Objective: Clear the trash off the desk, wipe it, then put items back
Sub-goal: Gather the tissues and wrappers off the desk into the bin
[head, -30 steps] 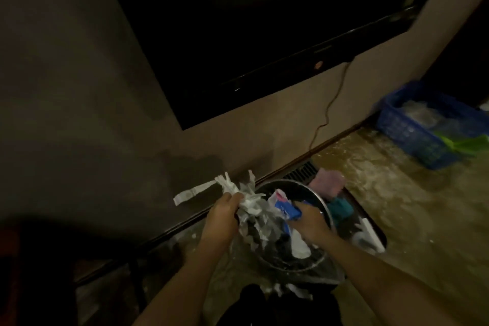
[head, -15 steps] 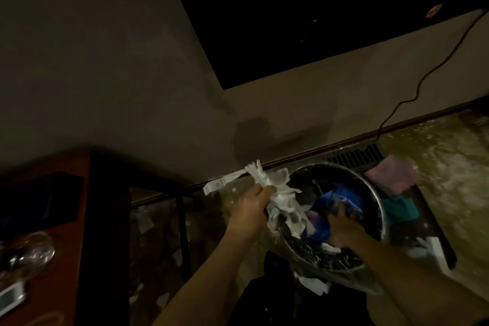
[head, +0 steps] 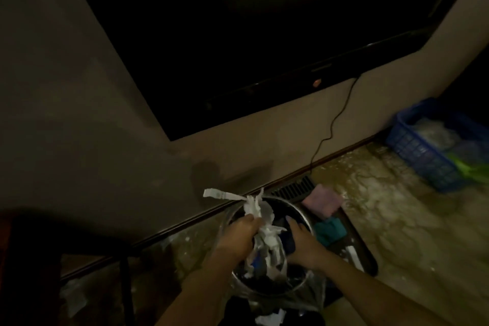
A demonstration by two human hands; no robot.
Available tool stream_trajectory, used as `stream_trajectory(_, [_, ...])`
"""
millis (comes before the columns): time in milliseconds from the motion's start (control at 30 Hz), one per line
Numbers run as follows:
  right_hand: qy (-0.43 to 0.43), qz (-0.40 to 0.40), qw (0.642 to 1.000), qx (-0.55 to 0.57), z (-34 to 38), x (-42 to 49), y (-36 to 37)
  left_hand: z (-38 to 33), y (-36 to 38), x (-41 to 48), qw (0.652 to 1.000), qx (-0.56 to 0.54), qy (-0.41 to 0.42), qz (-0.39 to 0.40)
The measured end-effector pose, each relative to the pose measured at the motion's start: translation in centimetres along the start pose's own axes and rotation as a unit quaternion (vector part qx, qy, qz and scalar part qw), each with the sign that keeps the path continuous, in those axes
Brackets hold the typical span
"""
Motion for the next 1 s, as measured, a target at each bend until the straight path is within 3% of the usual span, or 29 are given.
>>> stream_trajectory(133, [0.009,-0.054,0.999,-0.003,-0.9,-2.0,-0.5,-1.6,3.7,2.6,0.998,0.011,-0.017,0.066])
stream_trajectory(400, [0.004,-0.076,0.997,0.021,-2.1,-1.8,-0.5,0.9,8.4,6.0,0.988,0.003,-0.087,0.128])
stream_trajectory(700, [0.006,-0.108,0.994,0.001,-3.2,-0.7,0.4,2.2,10.8,7.5,0.985,-0.023,-0.088,0.146])
stream_trajectory(1000, [0.004,-0.163,0.987,-0.002,-1.9,-2.8,-0.4,1.9,6.2,6.7,0.996,-0.03,-0.015,0.086])
Point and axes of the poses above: each hand's wrist, its own x-axis towards the middle knuckle, its own y-axis out of the palm, z = x × y, the point moved 9 cm from there along x, towards the middle knuckle, and after that the axes turned 11 degrees about z, right-handed, at the moved point
